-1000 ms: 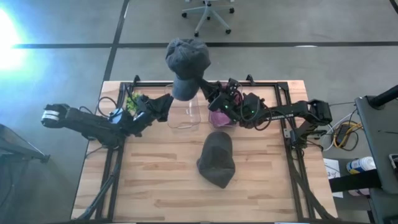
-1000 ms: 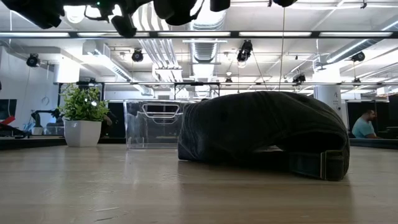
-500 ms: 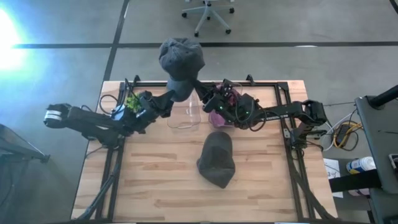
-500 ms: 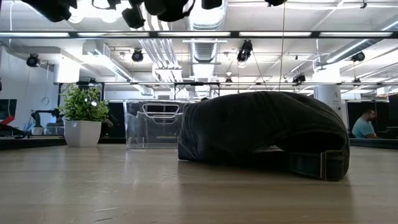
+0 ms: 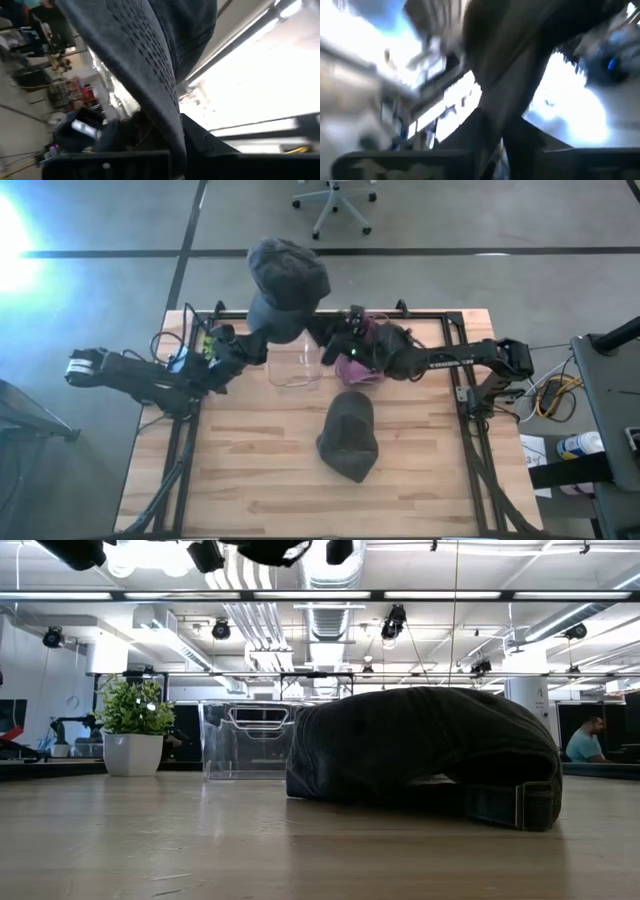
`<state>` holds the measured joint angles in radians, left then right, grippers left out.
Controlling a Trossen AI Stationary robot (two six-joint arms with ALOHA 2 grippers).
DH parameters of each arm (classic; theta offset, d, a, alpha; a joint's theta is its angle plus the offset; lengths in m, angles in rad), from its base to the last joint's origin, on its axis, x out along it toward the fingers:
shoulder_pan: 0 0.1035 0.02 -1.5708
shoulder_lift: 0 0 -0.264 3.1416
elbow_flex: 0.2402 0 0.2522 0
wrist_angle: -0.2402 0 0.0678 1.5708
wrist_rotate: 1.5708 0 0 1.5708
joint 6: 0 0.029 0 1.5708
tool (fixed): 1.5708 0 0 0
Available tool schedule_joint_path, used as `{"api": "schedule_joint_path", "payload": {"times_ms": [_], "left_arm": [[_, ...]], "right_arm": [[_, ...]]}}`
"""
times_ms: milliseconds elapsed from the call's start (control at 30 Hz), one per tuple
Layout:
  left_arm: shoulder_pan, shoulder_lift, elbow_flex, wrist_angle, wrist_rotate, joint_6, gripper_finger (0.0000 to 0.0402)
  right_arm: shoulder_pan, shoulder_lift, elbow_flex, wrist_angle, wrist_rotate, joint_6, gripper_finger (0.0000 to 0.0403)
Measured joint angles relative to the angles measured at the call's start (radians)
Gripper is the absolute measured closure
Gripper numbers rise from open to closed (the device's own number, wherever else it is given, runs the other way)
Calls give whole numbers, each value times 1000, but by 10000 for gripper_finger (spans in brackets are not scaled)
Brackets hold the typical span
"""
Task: Pick & Place hat
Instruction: Put the left black cap into the left transparent bin
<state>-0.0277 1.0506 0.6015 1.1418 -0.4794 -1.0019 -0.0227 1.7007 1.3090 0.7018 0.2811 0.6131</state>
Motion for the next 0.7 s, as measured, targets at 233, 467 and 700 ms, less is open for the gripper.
{"api": "schedule_joint_path", "payload": {"times_ms": [233, 467, 700], "left_arm": [[1, -93, -18, -21, 90, 65, 396], [-31, -157, -20, -67, 281, 94, 396], [-52, -152, -20, -233, 500, 58, 393]], "right_arm": [[12, -119, -7, -498, -234, -92, 252], [-18, -264, -18, -737, 32, -115, 246], [-233, -339, -7, -626, -101, -3, 315]]}}
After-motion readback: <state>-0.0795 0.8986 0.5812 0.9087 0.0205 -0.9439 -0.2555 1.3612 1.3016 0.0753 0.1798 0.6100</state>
